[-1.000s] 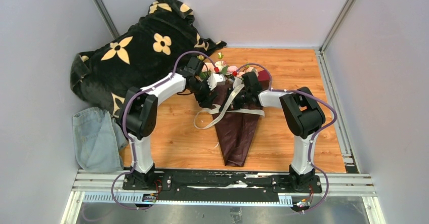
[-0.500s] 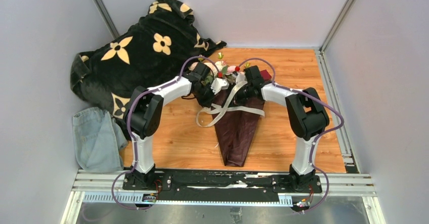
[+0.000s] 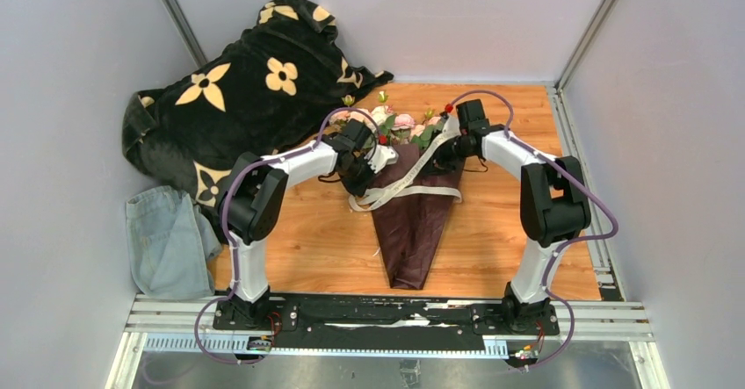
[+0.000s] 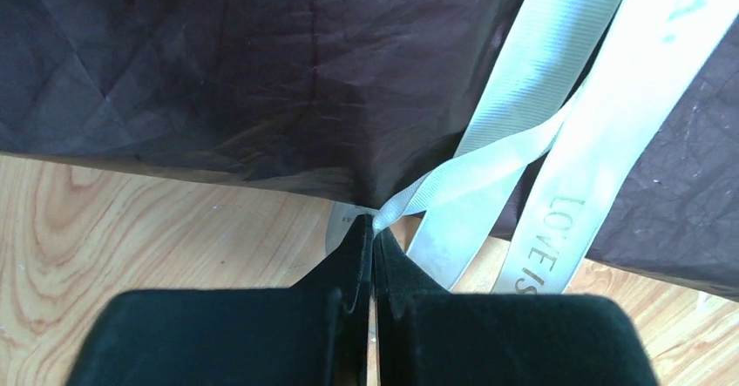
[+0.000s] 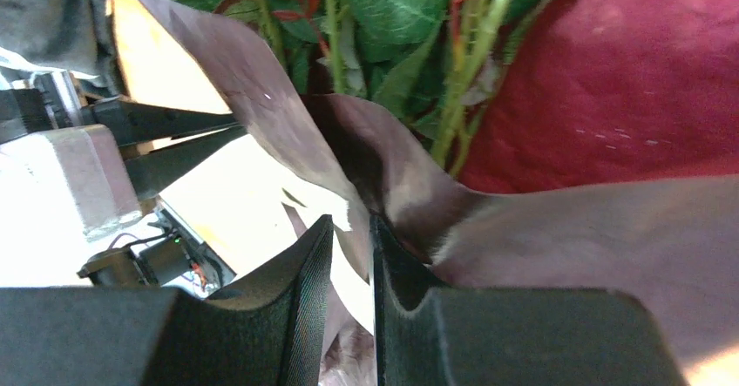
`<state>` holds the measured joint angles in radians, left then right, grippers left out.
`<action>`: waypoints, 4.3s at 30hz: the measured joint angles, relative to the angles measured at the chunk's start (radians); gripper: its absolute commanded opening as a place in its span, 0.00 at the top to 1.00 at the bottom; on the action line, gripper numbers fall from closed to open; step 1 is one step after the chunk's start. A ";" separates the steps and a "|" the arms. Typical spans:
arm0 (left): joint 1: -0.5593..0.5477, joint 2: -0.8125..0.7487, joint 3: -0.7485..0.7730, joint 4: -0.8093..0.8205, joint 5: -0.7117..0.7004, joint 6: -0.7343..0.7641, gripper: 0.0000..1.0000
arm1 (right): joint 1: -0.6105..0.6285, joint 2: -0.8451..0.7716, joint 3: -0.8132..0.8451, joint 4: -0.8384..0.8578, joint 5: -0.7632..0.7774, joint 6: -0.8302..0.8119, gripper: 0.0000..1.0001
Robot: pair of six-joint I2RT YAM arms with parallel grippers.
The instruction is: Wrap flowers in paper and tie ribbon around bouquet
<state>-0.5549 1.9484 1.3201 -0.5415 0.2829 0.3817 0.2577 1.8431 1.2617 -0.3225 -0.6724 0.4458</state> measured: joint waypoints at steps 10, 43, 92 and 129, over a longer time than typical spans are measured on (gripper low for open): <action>-0.115 -0.013 0.149 -0.009 0.081 -0.041 1.00 | -0.019 0.011 0.099 -0.161 0.097 -0.081 0.75; -0.149 0.251 0.361 0.017 0.088 -0.166 1.00 | -0.377 0.076 0.378 -0.651 0.749 -0.325 0.61; -0.187 0.076 0.302 -0.023 0.193 0.333 0.93 | -0.107 0.001 -0.127 0.103 0.061 -0.246 0.84; -0.287 0.198 0.327 0.011 0.081 0.495 1.00 | -0.132 -0.019 -0.162 0.105 -0.002 -0.235 0.85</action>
<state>-0.8421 2.1464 1.6470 -0.5304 0.3637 0.8764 0.1253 1.8244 1.0996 -0.2173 -0.6739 0.2104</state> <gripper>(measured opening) 0.008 0.155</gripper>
